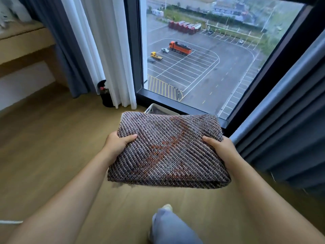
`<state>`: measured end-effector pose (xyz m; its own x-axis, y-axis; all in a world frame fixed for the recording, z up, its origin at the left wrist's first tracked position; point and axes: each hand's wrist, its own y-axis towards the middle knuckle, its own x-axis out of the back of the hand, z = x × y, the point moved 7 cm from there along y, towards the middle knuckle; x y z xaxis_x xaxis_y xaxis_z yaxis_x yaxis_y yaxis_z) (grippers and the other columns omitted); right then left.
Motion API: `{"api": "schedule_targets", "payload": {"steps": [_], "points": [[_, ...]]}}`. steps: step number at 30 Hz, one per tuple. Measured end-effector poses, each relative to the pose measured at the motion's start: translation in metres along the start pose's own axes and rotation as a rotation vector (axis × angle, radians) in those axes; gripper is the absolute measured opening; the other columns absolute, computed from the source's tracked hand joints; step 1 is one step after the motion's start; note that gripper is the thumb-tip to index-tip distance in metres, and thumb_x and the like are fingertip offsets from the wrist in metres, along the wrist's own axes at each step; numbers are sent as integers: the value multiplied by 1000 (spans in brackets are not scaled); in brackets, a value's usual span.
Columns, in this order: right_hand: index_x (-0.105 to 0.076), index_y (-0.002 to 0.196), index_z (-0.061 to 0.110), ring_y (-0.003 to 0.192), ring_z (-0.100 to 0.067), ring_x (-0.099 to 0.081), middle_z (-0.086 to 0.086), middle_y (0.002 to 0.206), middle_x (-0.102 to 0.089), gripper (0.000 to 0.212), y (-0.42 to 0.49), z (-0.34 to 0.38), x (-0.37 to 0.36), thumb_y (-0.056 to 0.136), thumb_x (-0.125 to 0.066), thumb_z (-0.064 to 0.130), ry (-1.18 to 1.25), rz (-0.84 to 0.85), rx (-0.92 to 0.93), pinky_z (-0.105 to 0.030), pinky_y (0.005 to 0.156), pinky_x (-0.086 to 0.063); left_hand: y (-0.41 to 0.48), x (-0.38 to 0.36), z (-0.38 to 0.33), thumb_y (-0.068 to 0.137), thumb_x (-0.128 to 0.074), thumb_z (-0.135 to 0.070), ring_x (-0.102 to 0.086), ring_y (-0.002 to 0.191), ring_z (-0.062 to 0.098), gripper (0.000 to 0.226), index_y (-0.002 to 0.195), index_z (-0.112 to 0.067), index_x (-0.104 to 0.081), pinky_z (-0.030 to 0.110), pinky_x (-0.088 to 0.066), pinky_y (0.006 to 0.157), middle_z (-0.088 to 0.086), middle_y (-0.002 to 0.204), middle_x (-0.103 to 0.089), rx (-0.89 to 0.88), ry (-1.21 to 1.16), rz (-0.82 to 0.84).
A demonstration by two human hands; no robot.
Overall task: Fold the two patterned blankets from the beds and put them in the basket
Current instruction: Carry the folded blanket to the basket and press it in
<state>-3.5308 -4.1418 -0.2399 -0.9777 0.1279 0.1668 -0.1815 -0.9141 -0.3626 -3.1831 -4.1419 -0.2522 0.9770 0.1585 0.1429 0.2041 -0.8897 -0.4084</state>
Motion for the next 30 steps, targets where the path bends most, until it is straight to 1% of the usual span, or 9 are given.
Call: {"api": "schedule_targets", "payload": {"steps": [9,12,13,15,18,21,24,27,30], "points": [[-60,104,17,89,-24,-64,-6,101,-67,33,150,29,5,76,-74,24,79,-101,-74,-38,84,-51,157,-60,-66,75,-74,-21,-63,88,23,37,105,-14,-53,36,-48,84,6,100,-63,28,43,43],[-59,107,16,84,-19,-63,-1,95,-67,32,191,35,0,78,-72,23,80,-118,-91,-30,72,-49,202,-72,-78,79,-71,-20,-61,84,20,34,106,-14,-53,35,-47,82,4,97,-61,48,66,68],[-59,107,16,85,-19,-63,-1,96,-66,31,205,36,-3,79,-71,23,86,-123,-98,-30,73,-49,218,-75,-81,80,-69,-20,-61,86,20,34,109,-13,-53,35,-47,84,5,99,-61,54,78,73],[-60,99,18,90,-24,-63,-5,101,-67,20,236,36,-9,82,-68,21,102,-131,-123,-37,82,-50,254,-82,-85,84,-65,-18,-60,94,24,35,115,-11,-52,40,-46,91,7,107,-61,68,115,92],[-60,88,25,87,-25,-64,-6,100,-67,10,280,29,-22,84,-66,19,127,-165,-183,-36,77,-50,315,-96,-87,86,-60,-14,-59,98,25,33,118,-10,-52,40,-45,94,10,115,-61,94,162,127],[-58,98,20,89,-28,-64,-7,101,-67,15,336,18,-35,85,-65,21,147,-221,-246,-37,75,-52,391,-116,-88,87,-58,-12,-58,101,27,34,120,-9,-51,42,-44,97,12,119,-60,128,192,181],[-54,114,14,89,-25,-64,-10,106,-65,28,398,2,-54,87,-62,18,149,-270,-304,-31,70,-50,473,-139,-85,87,-58,-11,-56,109,30,40,125,-5,-49,46,-42,101,14,124,-58,158,255,232],[-51,125,9,99,-29,-61,-11,116,-62,38,454,-19,-75,88,-60,17,93,-305,-379,-35,85,-47,545,-154,-72,86,-59,-6,-57,107,29,31,115,-3,-52,41,-44,98,15,120,-60,206,323,271],[-51,125,10,105,-29,-59,-12,122,-60,38,510,-39,-92,89,-59,13,71,-351,-441,-42,96,-45,615,-167,-50,83,-59,-1,-58,107,29,31,114,-3,-53,44,-44,99,17,119,-60,274,377,321]]}}
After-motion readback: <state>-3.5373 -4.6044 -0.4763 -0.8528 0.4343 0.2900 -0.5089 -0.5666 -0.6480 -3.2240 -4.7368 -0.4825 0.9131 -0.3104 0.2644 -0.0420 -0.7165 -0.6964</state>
